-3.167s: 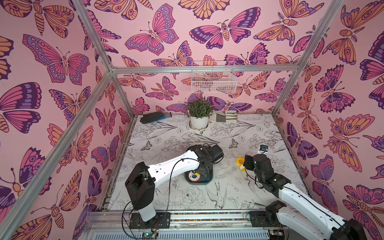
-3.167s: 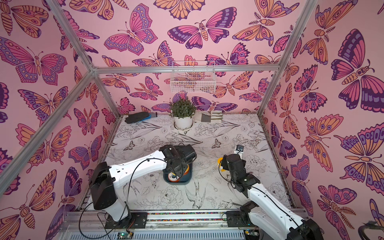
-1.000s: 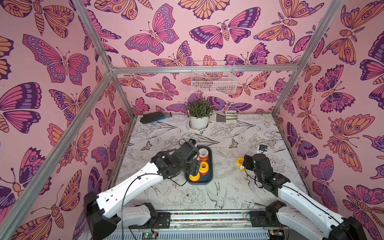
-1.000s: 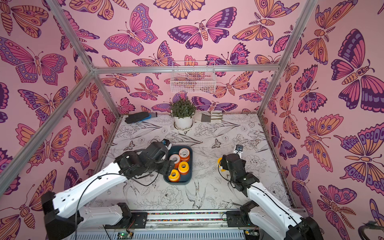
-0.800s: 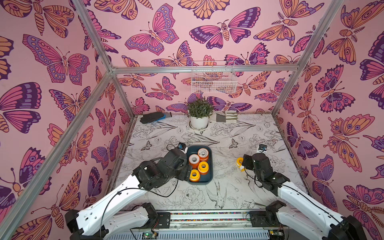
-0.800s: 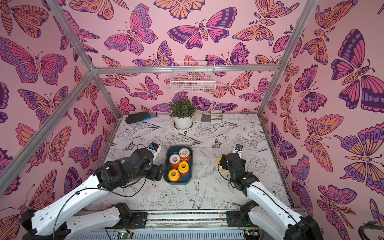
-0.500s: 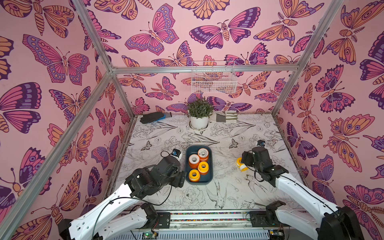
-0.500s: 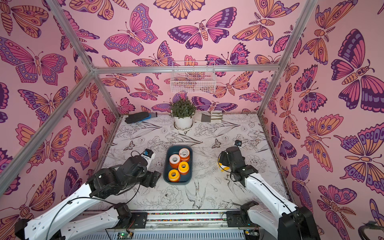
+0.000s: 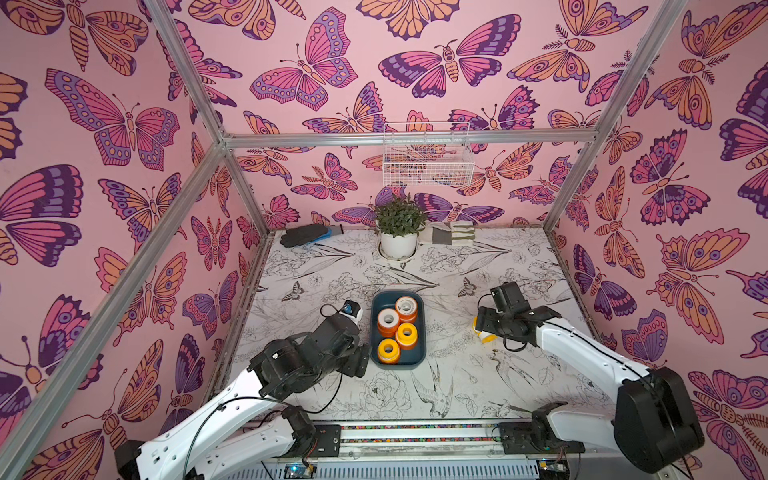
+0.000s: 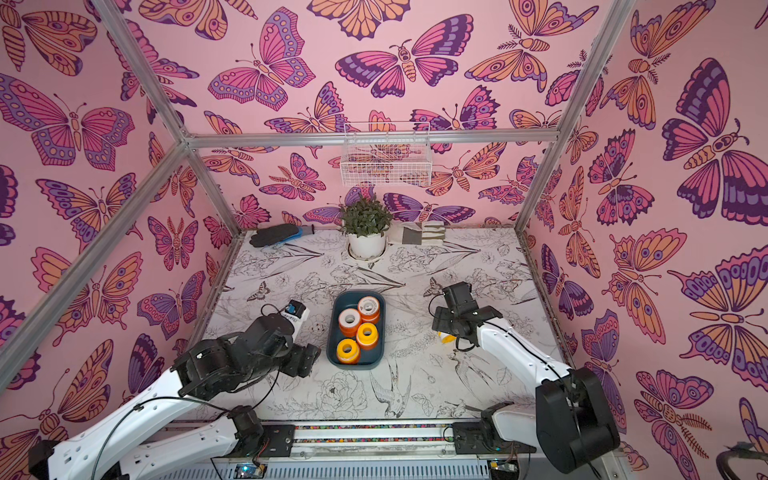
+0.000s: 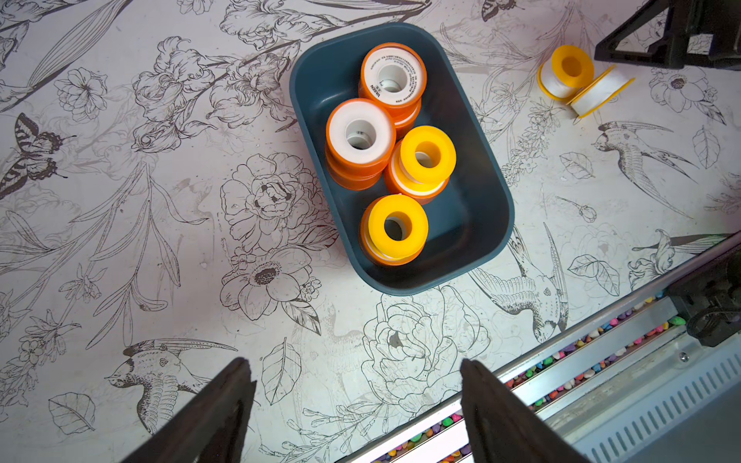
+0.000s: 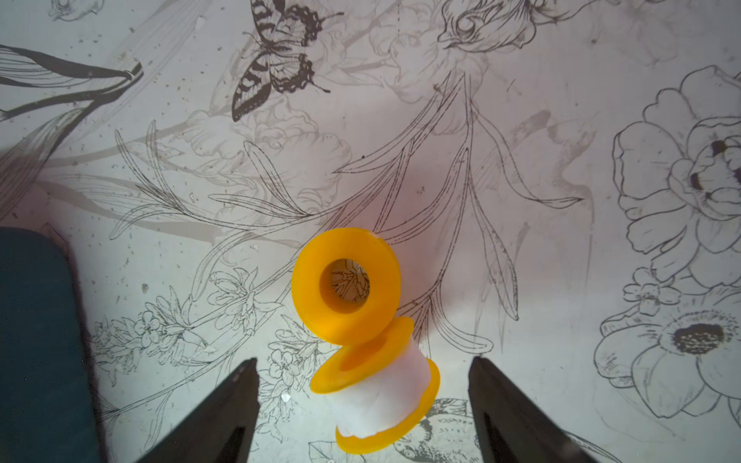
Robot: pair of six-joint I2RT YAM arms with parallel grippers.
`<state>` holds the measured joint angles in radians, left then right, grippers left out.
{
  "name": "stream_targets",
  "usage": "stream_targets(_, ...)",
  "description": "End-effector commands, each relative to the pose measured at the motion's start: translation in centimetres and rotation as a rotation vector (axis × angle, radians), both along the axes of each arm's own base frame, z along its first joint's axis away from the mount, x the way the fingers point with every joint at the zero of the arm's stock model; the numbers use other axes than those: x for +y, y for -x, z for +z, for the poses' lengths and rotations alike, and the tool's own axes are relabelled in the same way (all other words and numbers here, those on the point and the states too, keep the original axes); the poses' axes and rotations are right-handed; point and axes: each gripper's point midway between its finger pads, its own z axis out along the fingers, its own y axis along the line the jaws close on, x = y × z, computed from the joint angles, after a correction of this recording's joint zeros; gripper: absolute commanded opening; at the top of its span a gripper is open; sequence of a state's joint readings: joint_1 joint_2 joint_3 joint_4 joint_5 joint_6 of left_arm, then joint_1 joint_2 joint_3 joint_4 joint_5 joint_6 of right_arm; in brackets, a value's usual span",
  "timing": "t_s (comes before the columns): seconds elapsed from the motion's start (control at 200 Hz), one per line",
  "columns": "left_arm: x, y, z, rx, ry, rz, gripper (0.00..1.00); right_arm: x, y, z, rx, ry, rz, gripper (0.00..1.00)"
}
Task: Put the sealing tape into the storage box
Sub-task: Pick up the sealing tape at the center of the board.
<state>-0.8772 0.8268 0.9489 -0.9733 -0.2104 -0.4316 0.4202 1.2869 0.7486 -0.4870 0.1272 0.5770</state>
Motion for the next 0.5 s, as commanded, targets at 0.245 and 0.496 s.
stream_targets(0.245, 0.5, 0.1, -1.0, 0.025, -0.033, 0.014, 0.85, -0.5, 1.6, -2.4, 0.144, 0.012, -0.054, 0.79)
stream_targets(0.496, 0.5, 0.1, -1.1, 0.027, -0.034, 0.014, 0.85, -1.0, 2.7, -2.9, 0.178, 0.030, -0.054, 0.72)
